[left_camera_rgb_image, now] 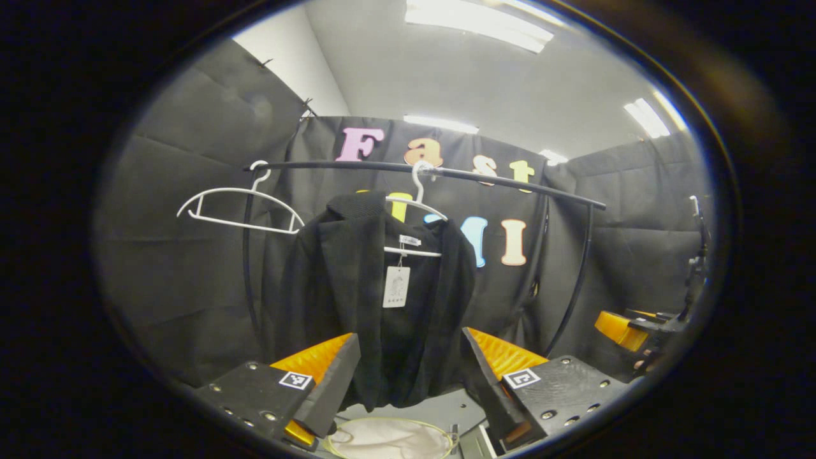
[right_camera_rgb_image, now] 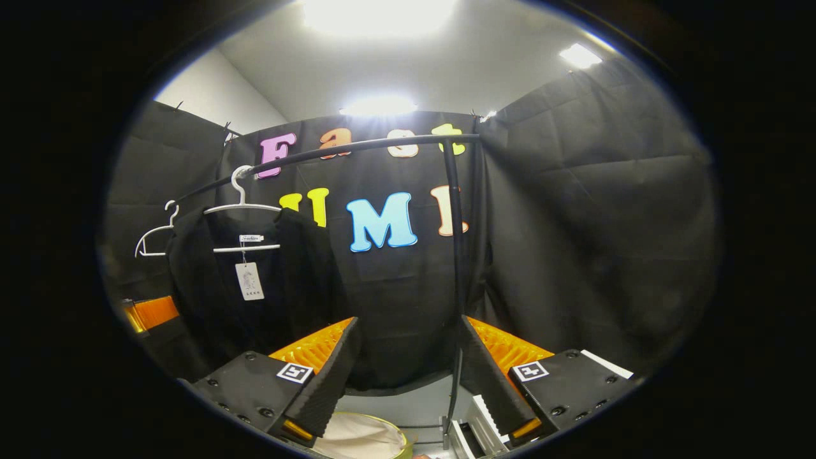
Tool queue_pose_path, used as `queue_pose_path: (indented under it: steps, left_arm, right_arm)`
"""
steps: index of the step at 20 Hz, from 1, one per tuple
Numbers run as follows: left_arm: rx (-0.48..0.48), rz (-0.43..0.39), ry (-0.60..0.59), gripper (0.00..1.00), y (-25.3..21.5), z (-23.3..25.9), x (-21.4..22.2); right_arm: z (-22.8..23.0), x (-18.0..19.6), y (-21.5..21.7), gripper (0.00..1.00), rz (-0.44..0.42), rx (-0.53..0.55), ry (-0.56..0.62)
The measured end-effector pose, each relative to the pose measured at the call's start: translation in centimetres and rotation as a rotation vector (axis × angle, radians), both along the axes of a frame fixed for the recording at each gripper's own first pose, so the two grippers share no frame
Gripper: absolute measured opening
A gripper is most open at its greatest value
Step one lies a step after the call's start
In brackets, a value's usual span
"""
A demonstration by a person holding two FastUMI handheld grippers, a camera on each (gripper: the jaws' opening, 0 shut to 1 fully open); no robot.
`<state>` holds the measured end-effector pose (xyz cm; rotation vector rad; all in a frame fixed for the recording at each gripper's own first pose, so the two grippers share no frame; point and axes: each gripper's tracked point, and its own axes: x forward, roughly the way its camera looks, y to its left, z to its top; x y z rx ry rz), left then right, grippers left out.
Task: Grasp the clothes on the hanger with both hands and then place them into the laundry hamper below.
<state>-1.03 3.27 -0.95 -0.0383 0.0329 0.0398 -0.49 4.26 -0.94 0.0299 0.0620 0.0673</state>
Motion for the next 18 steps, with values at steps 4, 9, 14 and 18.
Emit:
queue_pose_path:
  steps: [4, 9, 14, 18]
  left_arm:
    - [0.005, 0.034, 0.012, 0.92, 0.9, -0.1, 0.2]
    - [-0.027, 0.124, 0.059, 0.92, 2.3, -2.1, 2.9]
    - [0.004, 0.254, 0.066, 0.93, 3.7, -0.9, 6.4]
    - [0.016, 0.341, 0.074, 0.92, 4.5, -0.6, 9.1]
  right_arm:
    - [-0.1, 0.6, 1.1, 0.98, 0.035, -0.025, 0.014]
    - [-2.6, 3.1, 2.8, 0.97, 0.093, -0.010, 0.063]
    - [-3.6, 7.4, 5.0, 0.93, 0.176, 0.001, 0.099]
    - [-3.4, 10.5, 6.9, 0.92, 0.250, 0.004, 0.100]
